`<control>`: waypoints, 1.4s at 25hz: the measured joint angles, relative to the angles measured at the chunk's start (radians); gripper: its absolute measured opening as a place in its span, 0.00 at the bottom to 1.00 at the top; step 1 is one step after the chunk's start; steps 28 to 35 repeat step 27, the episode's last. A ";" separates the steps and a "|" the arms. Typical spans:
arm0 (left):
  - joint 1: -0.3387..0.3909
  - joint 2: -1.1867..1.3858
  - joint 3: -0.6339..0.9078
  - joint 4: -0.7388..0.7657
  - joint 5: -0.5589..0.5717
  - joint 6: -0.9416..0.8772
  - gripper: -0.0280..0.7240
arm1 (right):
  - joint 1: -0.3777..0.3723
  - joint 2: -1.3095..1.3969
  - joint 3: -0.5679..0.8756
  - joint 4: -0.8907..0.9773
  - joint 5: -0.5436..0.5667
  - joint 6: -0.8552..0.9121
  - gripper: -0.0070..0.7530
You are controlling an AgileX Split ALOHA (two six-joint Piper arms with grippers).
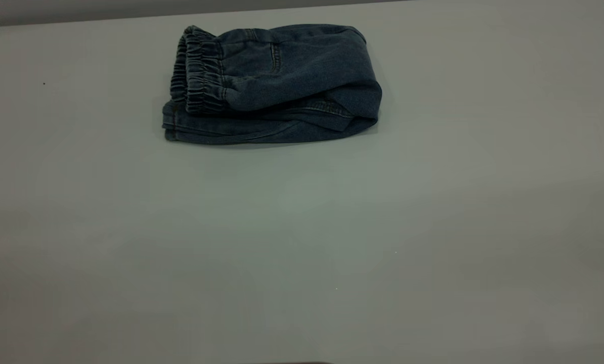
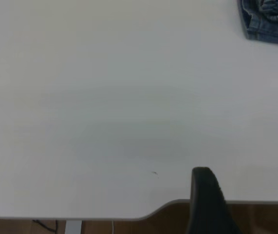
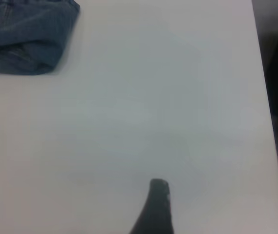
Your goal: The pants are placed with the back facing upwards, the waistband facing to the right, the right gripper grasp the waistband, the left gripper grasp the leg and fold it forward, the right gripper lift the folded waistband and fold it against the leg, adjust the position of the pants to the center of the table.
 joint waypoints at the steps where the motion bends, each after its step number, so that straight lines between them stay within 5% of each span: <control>1: 0.000 0.000 0.000 0.000 0.000 0.000 0.54 | 0.000 0.000 0.000 -0.008 0.000 0.005 0.78; 35: 0.000 -0.001 0.000 0.000 0.003 -0.001 0.54 | 0.000 0.000 0.000 -0.056 -0.002 0.076 0.78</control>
